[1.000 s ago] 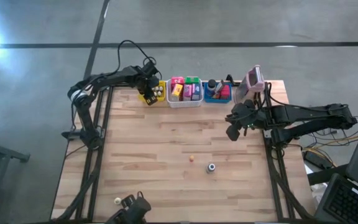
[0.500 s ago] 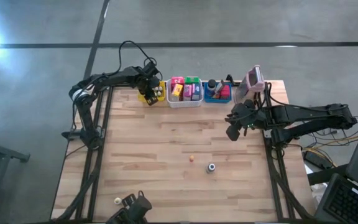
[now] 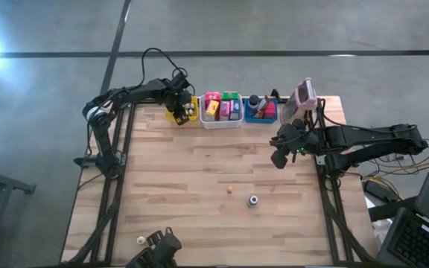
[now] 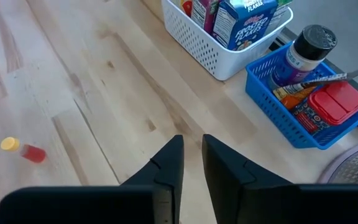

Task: Pick & Place Kitchen Items
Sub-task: Put the black food coloring bottle into the yellow basket

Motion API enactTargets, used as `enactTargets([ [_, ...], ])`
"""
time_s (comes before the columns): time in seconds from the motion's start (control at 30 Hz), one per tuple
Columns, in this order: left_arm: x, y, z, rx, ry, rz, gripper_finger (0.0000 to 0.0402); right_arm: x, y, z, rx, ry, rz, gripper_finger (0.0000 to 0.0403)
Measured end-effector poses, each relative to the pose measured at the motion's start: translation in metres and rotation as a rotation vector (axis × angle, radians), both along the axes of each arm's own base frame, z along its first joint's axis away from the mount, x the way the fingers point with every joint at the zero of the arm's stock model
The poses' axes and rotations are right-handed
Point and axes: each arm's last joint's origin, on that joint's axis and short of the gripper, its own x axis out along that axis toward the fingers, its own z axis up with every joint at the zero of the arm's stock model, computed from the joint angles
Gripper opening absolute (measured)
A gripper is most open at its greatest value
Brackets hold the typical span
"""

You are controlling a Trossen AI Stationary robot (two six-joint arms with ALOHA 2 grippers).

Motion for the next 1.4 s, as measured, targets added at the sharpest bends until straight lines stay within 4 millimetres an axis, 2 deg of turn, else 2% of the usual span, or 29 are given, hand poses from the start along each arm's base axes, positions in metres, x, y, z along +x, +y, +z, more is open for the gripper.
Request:
enactTargets([
  [0.3,0.006,0.008,-0.007,-0.066,0.053,0.002,0.0094,0.0,0.0,0.0,-0.002,0.0,0.002,0.005],
  [0.9,0.009,0.011,-0.004,-0.075,0.062,0.004,0.0094,0.0,0.0,0.0,-0.001,-0.001,0.002,0.0091],
  [1.23,0.009,0.01,-0.004,-0.084,0.054,-0.002,0.0097,0.0,0.0,0.0,-0.001,-0.001,0.002,0.0061],
  [1.4,0.009,0.01,-0.004,-0.088,0.052,-0.003,0.0128,0.0,0.0,0.0,-0.001,-0.001,0.001,0.0051],
])
